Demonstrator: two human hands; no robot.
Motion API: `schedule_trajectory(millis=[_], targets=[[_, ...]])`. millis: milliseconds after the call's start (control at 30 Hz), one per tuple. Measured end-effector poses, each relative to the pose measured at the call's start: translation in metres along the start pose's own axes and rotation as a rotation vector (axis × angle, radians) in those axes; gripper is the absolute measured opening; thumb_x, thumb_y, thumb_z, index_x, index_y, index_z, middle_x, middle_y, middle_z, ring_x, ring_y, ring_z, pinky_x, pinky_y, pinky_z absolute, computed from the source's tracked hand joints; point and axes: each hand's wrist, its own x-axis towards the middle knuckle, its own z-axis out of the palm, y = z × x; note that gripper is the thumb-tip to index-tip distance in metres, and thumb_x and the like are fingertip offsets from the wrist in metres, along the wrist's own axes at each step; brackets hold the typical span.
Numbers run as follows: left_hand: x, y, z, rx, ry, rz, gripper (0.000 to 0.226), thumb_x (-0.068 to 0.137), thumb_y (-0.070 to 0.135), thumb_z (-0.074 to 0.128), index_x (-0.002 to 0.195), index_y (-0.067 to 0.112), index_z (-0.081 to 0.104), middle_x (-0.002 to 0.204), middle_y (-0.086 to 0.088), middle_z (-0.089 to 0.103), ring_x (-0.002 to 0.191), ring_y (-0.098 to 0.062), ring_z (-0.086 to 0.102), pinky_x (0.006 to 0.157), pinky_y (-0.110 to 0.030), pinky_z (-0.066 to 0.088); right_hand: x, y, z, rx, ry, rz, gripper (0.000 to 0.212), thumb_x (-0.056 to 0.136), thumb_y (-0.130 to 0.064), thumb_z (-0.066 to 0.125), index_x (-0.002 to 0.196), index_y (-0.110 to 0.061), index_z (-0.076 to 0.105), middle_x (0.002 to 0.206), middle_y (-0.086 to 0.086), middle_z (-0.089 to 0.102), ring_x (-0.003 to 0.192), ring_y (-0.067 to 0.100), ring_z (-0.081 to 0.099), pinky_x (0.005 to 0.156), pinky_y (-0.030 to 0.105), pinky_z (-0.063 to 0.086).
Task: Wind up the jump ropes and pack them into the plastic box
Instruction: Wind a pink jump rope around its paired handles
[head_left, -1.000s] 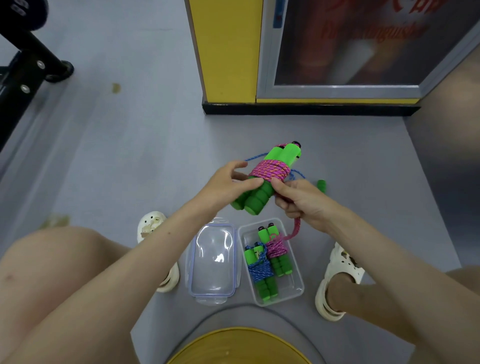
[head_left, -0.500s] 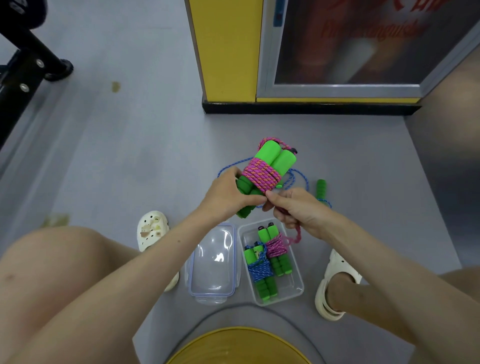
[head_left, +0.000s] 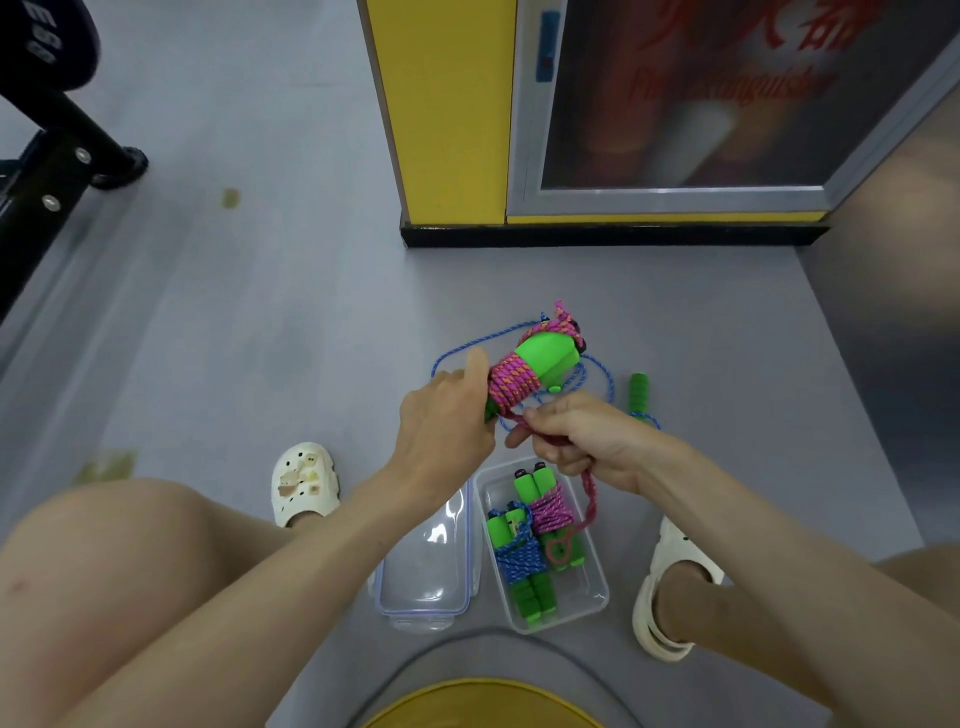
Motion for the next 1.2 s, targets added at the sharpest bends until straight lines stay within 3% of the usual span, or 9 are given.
schedule_trajectory(millis=[100, 167, 367, 567, 700, 800, 900, 1033, 1200], targets=[[0.002, -0.005, 0.004, 0.02, 0.04, 0.026, 0.037, 0.08, 0.021, 0.069, 0.105, 0.013, 0.042, 0.074, 0.002, 0.046, 0.068, -0.02, 0.047, 0.048, -0.028, 0.023, 0.001, -0.001, -0.001, 0.039, -0.025, -0.003, 0.033, 0.101, -0.02, 0.04, 0.101, 0.004, 0.062, 0.047, -0.004, 0.044, 0.037, 0.003, 0.021, 0.039, 0.016, 0.017], [0.003, -0.009, 0.009, 0.088, 0.13, 0.11, 0.049, 0.059, 0.008, 0.079, 0.092, 0.013, 0.044, 0.063, 0.001, 0.049, 0.057, -0.021, 0.047, 0.043, -0.022, 0.009, 0.001, -0.001, 0.0, 0.11, -0.041, -0.008, 0.042, 0.097, -0.033, 0.048, 0.108, 0.006, 0.06, 0.053, -0.001, 0.045, 0.038, 0.003, 0.021, 0.039, 0.016, 0.018], [0.0, -0.009, 0.018, 0.246, 0.33, 0.333, 0.036, 0.056, -0.005, 0.034, 0.088, 0.013, 0.036, 0.063, -0.005, 0.049, 0.057, -0.024, 0.046, 0.048, -0.028, 0.028, 0.0, -0.002, 0.005, 0.278, -0.04, 0.072, 0.095, 0.071, -0.085, 0.033, 0.096, 0.001, 0.063, 0.055, 0.002, 0.045, 0.038, 0.005, 0.02, 0.037, 0.018, 0.014], [0.005, -0.012, 0.026, 0.207, 0.36, 0.372, 0.043, 0.054, -0.003, 0.06, 0.087, 0.012, 0.037, 0.065, -0.005, 0.052, 0.06, -0.024, 0.048, 0.054, -0.03, 0.038, 0.004, -0.003, 0.005, 0.235, 0.106, 0.095, 0.08, 0.086, -0.071, 0.034, 0.088, 0.003, 0.065, 0.049, 0.001, 0.043, 0.033, 0.005, 0.017, 0.032, 0.017, 0.014], [0.007, -0.013, 0.024, 0.042, 0.174, 0.341, 0.051, 0.063, 0.032, 0.083, 0.09, 0.011, 0.044, 0.078, -0.004, 0.056, 0.071, -0.024, 0.053, 0.067, -0.033, 0.043, 0.006, -0.002, 0.0, 0.214, 0.183, 0.085, 0.064, 0.09, -0.06, 0.039, 0.076, -0.004, 0.063, 0.048, 0.002, 0.044, 0.032, 0.005, 0.018, 0.031, 0.016, 0.014], [0.009, -0.011, 0.007, -0.456, -0.287, 0.037, 0.054, 0.075, 0.053, 0.072, 0.106, 0.019, 0.044, 0.097, 0.005, 0.056, 0.085, -0.014, 0.055, 0.071, -0.03, 0.045, 0.006, -0.001, -0.01, 0.103, 0.222, 0.048, 0.047, 0.093, -0.054, 0.041, 0.072, -0.014, 0.056, 0.05, 0.002, 0.046, 0.032, 0.006, 0.021, 0.035, 0.017, 0.013], [0.014, -0.018, -0.001, -0.846, -0.452, -0.192, 0.059, 0.075, 0.048, 0.073, 0.118, 0.026, 0.04, 0.106, 0.001, 0.059, 0.089, -0.013, 0.06, 0.072, -0.026, 0.052, 0.001, -0.001, -0.016, 0.056, 0.118, 0.039, 0.044, 0.094, -0.052, 0.04, 0.08, -0.013, 0.056, 0.052, 0.002, 0.048, 0.033, 0.006, 0.021, 0.037, 0.018, 0.015], [0.008, -0.024, -0.007, -1.081, -0.736, -0.307, 0.06, 0.069, 0.043, 0.073, 0.121, 0.024, 0.051, 0.104, -0.001, 0.065, 0.089, -0.013, 0.067, 0.074, -0.023, 0.054, -0.004, 0.001, -0.015, 0.053, -0.015, 0.02, 0.046, 0.095, -0.052, 0.037, 0.083, -0.011, 0.054, 0.056, 0.006, 0.052, 0.035, 0.006, 0.023, 0.038, 0.018, 0.022], [0.003, -0.023, 0.0, -1.137, -0.654, -0.393, 0.048, 0.073, 0.023, 0.079, 0.116, 0.016, 0.058, 0.101, -0.002, 0.069, 0.09, -0.015, 0.067, 0.074, -0.025, 0.054, -0.002, 0.003, -0.015, 0.02, 0.043, -0.014, 0.045, 0.095, -0.05, 0.044, 0.076, -0.011, 0.056, 0.056, 0.007, 0.055, 0.036, 0.007, 0.027, 0.041, 0.02, 0.026]])
